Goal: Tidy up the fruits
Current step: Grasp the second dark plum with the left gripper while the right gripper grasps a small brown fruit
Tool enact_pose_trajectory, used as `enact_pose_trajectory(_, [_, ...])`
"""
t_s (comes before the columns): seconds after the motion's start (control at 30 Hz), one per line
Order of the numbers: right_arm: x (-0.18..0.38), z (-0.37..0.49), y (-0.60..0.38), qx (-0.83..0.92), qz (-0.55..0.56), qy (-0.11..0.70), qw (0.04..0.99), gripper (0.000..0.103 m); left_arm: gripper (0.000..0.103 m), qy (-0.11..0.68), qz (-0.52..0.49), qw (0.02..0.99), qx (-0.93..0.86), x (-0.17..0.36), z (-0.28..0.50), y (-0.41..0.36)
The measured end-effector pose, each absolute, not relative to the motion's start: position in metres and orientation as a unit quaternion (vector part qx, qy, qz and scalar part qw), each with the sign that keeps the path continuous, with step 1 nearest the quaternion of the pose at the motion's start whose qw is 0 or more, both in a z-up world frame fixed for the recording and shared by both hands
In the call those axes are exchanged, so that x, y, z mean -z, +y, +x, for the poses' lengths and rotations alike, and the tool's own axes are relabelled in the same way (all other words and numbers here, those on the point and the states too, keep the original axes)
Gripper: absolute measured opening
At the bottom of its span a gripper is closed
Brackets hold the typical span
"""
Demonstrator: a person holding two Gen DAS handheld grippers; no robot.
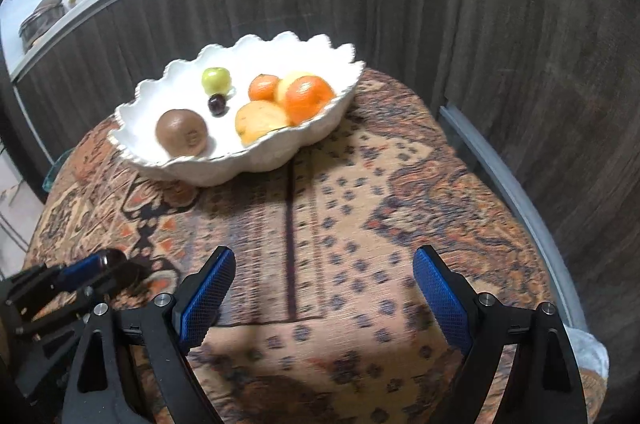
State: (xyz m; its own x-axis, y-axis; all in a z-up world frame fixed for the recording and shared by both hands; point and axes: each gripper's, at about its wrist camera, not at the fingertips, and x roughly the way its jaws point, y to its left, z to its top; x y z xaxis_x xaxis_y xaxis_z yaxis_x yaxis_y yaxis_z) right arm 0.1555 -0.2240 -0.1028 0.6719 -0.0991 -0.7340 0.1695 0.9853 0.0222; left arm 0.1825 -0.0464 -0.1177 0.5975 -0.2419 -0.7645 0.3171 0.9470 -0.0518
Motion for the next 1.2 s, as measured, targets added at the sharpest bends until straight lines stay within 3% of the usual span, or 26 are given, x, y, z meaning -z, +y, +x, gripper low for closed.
enact_pose_trajectory(0.37, [0.115,0.155,-0.178,0.062,0.041,0.418,0.905,0.088,0.027,0.418,0.033,0.901,0.114,0.118,0.184,-0.009])
enact_pose_trajectory(0.77, [0.135,0.157,-0.160,0.056,0.029,0.449,0.891,0.051,0.027,0.412,0.031,0.905,0.100,0.118,0.182,0.004])
enact_pose_trajectory(0.93, [0.134,0.154,-0.158,0.045,0.032,0.442,0.895,0.024,0.027,0.412,0.031,0.905,0.100,0.119,0.182,0.002])
enact_pose_trajectory(1.2, [0.125,0.152,-0.162,0.042,0.036,0.429,0.901,0.024,0.027,0.404,0.031,0.909,0.100,0.113,0.182,-0.002])
